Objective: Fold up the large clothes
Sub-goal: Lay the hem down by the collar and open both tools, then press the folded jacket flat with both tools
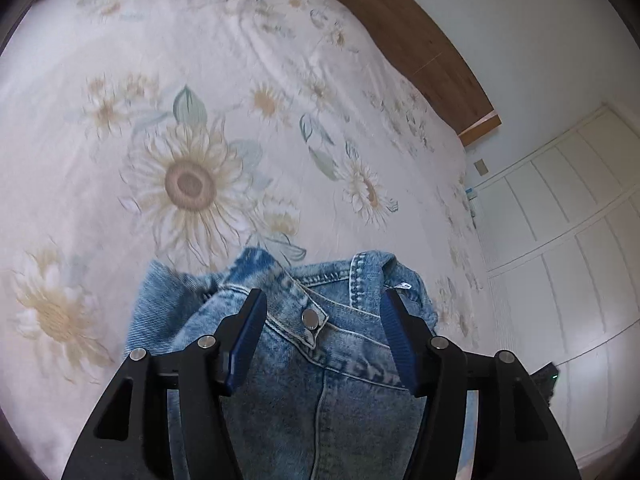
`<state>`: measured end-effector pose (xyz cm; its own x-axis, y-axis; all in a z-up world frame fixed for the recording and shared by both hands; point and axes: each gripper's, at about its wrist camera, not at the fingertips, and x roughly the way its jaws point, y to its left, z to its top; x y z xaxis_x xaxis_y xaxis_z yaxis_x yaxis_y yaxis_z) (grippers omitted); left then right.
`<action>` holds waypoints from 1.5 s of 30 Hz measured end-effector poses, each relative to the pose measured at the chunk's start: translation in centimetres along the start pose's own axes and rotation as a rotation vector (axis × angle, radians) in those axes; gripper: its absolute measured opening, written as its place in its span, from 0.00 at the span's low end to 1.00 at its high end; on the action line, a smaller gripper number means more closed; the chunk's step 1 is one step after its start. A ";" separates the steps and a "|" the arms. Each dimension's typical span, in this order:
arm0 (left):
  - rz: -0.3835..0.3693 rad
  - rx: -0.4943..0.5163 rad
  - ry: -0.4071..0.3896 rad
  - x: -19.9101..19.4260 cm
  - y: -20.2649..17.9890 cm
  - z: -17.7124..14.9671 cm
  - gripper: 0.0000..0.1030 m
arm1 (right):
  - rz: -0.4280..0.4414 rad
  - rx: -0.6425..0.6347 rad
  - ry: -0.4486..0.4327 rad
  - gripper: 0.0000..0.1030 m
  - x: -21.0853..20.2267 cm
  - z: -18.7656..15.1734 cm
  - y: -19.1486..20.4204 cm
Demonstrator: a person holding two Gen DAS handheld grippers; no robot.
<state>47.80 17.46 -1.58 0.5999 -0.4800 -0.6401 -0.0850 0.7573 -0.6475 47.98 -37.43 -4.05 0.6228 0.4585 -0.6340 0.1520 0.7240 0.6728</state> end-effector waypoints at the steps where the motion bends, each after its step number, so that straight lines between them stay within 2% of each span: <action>1: 0.020 0.029 -0.004 -0.4 -0.8 -0.1 0.52 | -0.009 -0.020 -0.005 0.54 -0.4 -0.1 0.5; 7: 0.136 0.274 0.022 -2.0 -4.9 -4.2 0.52 | -0.017 -0.209 0.023 0.54 -1.8 -2.8 4.8; 11: 0.162 0.384 0.045 -0.1 -6.2 -7.6 0.52 | -0.019 -0.375 0.084 0.54 -0.8 -6.9 8.6; 16: 0.255 0.494 0.043 2.1 -5.7 -10.3 0.52 | -0.033 -0.585 0.167 0.54 2.5 -12.7 13.2; 18: 0.302 0.521 0.036 2.5 -4.9 -10.7 0.52 | -0.050 -0.648 0.191 0.54 3.8 -14.3 14.3; 21: 0.346 0.502 0.056 3.8 -2.3 -10.8 0.52 | -0.094 -0.748 0.230 0.54 6.6 -16.3 15.5; 23: 0.334 0.463 0.064 4.2 -0.3 -10.6 0.52 | -0.154 -0.787 0.258 0.55 8.8 -16.8 15.3; 26: 0.303 0.416 0.053 3.9 1.2 -10.0 0.52 | -0.165 -0.748 0.275 0.61 10.3 -15.5 14.4; 28: 0.319 0.416 0.059 3.5 1.0 -9.8 0.52 | -0.183 -0.698 0.269 0.65 10.7 -14.2 13.9; 31: 0.373 0.447 0.059 2.6 -0.3 -10.0 0.52 | -0.208 -0.659 0.250 0.66 10.4 -13.0 13.5; 33: 0.376 0.476 0.041 1.5 -1.4 -10.4 0.53 | -0.266 -0.680 0.200 0.67 9.1 -12.4 13.5; 38: 0.328 0.495 -0.012 -0.6 -4.7 -11.3 0.59 | -0.271 -0.685 0.120 0.67 3.5 -10.4 12.7; 42: 0.292 0.512 -0.012 -0.2 -7.1 -12.6 0.60 | -0.305 -0.717 0.112 0.67 0.0 -10.9 11.0; 45: 0.290 0.521 0.006 0.9 -7.5 -13.6 0.60 | -0.322 -0.725 0.122 0.67 -0.9 -11.8 9.8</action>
<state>38.13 5.32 -2.87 0.6062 -0.2223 -0.7636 0.1573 0.9747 -0.1588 39.82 -24.71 -1.37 0.5384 0.1933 -0.8202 -0.2526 0.9656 0.0617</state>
